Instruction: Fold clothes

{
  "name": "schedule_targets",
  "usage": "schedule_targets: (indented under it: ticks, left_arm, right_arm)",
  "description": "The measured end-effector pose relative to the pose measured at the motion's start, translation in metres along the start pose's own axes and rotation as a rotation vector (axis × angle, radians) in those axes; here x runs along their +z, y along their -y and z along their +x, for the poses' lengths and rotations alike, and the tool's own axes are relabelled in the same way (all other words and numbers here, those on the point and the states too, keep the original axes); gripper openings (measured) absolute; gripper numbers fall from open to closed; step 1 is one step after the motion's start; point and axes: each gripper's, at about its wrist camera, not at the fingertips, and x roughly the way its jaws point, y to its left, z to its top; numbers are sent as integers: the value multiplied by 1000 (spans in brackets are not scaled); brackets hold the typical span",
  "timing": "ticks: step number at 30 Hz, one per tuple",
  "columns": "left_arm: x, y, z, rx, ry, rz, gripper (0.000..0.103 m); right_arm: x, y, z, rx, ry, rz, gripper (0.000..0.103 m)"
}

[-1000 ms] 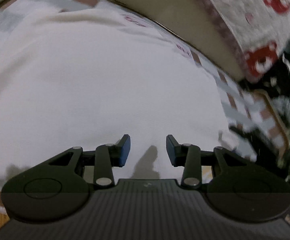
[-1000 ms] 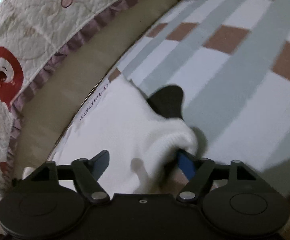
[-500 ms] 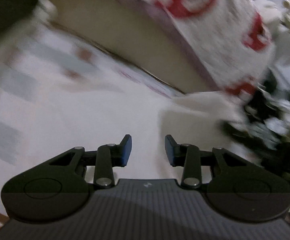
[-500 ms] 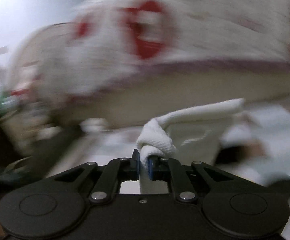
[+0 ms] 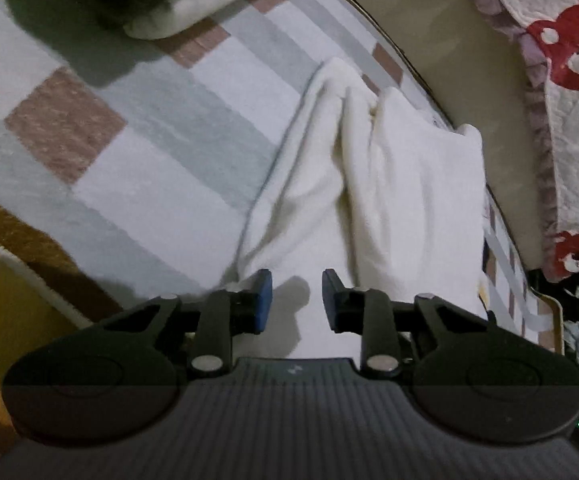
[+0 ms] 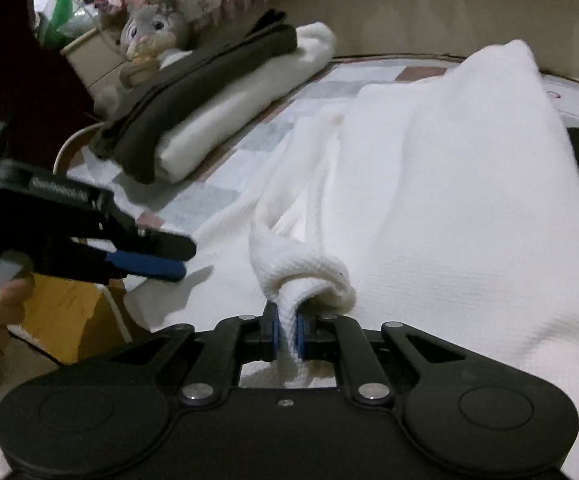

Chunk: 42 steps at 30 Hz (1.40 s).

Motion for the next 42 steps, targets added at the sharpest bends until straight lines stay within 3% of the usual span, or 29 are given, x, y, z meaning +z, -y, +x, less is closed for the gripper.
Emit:
schedule_targets:
  ticks: [4,7,8,11,15,21,24,26,27,28,30,32,34,37,40,42]
  left_arm:
    - [-3,6,3,10,-4,21,27]
    - [-2,-8,15,-100,-76,-88,32]
    - [-2,-14,19,-126,-103,-128,24]
    - [0,-5,3,-25,-12,-58,22]
    - [-1,6,-4,83,32,13,23]
    - [11,-7,-19,-66,118,-83,23]
    - [14,-3,-25,-134,184,-51,27]
    - [15,-1,-20,-171,158,-52,30]
    - [14,2,-13,-171,137,-49,30]
    - [13,4,-9,-151,116,-42,30]
    - [12,5,-6,-119,99,-23,31]
    - [11,3,-10,-130,95,-20,33]
    - [10,5,-12,-151,92,-23,35]
    - [7,14,-7,-106,62,30,38]
    - [-6,36,-10,28,41,178,44]
    - [-12,50,-11,44,37,267,47]
  right_arm:
    - [4,-5,-8,-8,20,-50,11]
    - [10,-3,-14,-5,45,-64,11]
    - [11,-2,-14,-5,48,-62,11]
    - [11,1,-12,-8,47,-49,11]
    - [14,-1,-20,43,69,-52,12]
    - [34,-32,-35,128,119,-133,12]
    - [30,-47,-13,133,54,-193,12]
    - [21,-56,12,102,-16,-269,12]
    - [16,-60,23,87,-46,-314,17]
    - [11,-62,23,95,-49,-339,30]
    - [3,-66,8,143,-25,-358,44]
    - [-1,-56,-18,201,-3,-301,49]
    - [-7,-43,-48,178,35,-247,51]
    - [-16,-22,-83,30,33,-278,53]
    - [-28,-2,-111,-135,-6,-340,53]
    - [-40,14,-121,-216,-27,-335,53]
